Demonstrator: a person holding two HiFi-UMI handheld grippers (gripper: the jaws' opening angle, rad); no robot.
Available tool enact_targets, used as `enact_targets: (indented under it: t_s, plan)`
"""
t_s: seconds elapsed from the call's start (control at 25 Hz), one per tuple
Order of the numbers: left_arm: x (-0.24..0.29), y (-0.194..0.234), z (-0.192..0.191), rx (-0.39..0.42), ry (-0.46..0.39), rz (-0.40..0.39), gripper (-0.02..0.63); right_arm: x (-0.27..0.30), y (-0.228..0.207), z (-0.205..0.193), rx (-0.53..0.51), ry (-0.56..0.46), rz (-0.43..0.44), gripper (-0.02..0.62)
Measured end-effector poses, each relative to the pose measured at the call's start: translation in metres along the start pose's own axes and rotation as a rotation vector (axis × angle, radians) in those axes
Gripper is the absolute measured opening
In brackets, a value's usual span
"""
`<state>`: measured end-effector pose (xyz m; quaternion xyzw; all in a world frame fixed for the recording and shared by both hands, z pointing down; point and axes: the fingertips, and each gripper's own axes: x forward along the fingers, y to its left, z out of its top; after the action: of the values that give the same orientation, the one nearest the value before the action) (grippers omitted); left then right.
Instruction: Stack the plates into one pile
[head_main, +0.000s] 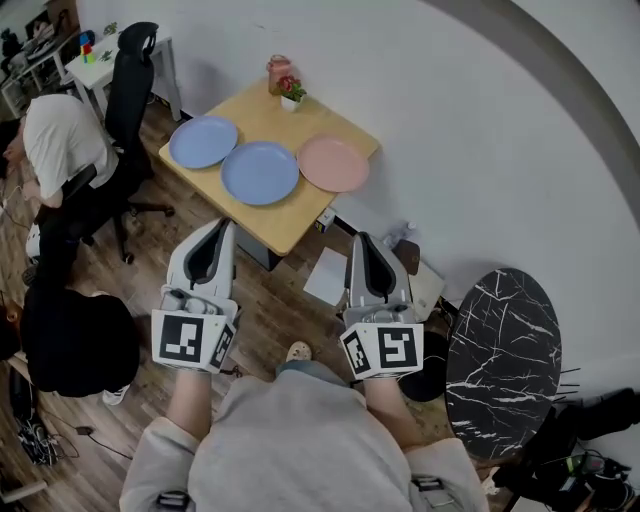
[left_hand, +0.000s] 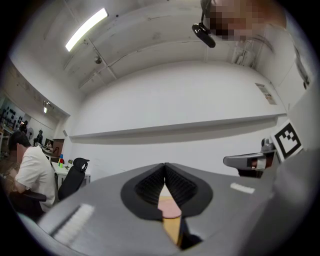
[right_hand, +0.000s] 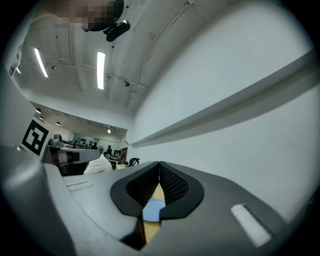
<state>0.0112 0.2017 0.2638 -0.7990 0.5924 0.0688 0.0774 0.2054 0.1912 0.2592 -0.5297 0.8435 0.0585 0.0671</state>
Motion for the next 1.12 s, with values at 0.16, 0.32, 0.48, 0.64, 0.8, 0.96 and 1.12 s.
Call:
enact_targets:
  t_s: [0.16,0.32,0.48,0.64,0.8,0.96,1.12]
  plan:
    - [0.035,-0.009,-0.003,0.002,-0.005,0.005,0.06,0.022,-0.029,-0.002,0.004,-0.001,0.01,0.005]
    - [0.065,-0.019,-0.006,0.006,-0.009,0.009,0.059,0.039,-0.055,-0.002,0.007,-0.01,0.023,0.005]
    - [0.092,-0.033,-0.012,0.005,-0.01,0.009,0.059,0.048,-0.083,-0.009,0.004,-0.004,0.03,0.005]
    - [0.111,-0.046,-0.016,0.006,-0.008,0.0,0.059,0.052,-0.109,-0.018,0.015,0.008,0.014,0.005]
    - [0.127,-0.051,-0.022,0.006,0.011,-0.008,0.058,0.057,-0.126,-0.024,0.027,0.012,-0.003,0.005]
    - [0.146,-0.057,-0.03,0.001,0.02,-0.035,0.058,0.064,-0.14,-0.029,0.045,0.004,-0.035,0.005]
    - [0.175,-0.057,-0.04,-0.001,0.024,-0.063,0.059,0.082,-0.15,-0.031,0.011,-0.012,-0.027,0.005]
